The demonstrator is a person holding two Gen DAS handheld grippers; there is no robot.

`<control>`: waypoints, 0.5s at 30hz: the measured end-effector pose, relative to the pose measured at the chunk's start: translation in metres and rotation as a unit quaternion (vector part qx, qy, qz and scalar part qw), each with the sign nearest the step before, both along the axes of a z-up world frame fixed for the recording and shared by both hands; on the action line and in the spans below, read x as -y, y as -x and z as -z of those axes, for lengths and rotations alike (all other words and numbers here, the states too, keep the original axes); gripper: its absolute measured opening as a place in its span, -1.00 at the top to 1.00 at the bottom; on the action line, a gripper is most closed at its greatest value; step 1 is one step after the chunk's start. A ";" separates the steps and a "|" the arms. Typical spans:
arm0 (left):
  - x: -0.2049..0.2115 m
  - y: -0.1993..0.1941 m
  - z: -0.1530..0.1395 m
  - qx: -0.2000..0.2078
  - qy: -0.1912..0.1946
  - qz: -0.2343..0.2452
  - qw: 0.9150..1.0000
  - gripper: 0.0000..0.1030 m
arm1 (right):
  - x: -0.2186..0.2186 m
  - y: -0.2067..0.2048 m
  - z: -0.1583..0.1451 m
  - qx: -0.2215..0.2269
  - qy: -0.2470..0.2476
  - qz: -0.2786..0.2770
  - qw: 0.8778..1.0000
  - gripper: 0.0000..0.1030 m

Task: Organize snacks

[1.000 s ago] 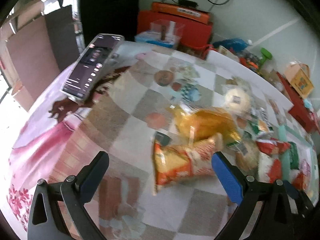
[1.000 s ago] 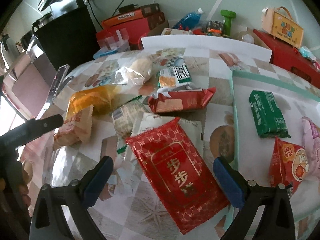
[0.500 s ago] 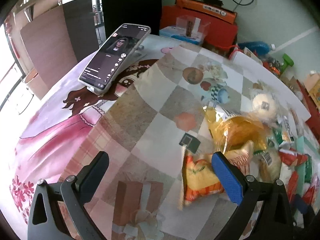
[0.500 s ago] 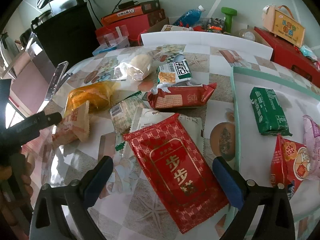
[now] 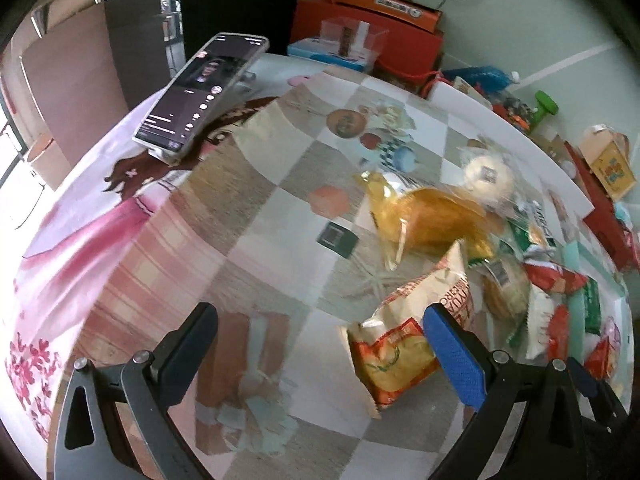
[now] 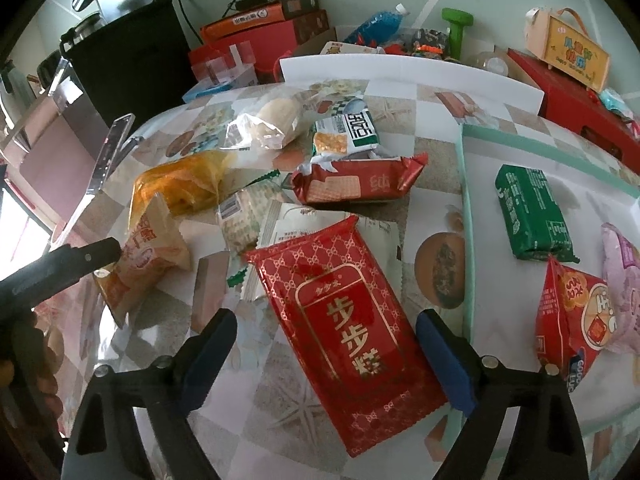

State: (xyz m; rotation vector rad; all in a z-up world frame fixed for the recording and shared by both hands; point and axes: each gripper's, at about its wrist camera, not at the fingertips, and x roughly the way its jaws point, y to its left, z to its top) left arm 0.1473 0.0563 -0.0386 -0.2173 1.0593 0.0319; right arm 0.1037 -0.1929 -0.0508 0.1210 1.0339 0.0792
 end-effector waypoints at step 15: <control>0.034 0.001 -0.007 0.022 0.002 0.084 0.996 -0.98 | -0.001 0.008 -0.004 0.000 -0.010 0.001 1.000 -0.32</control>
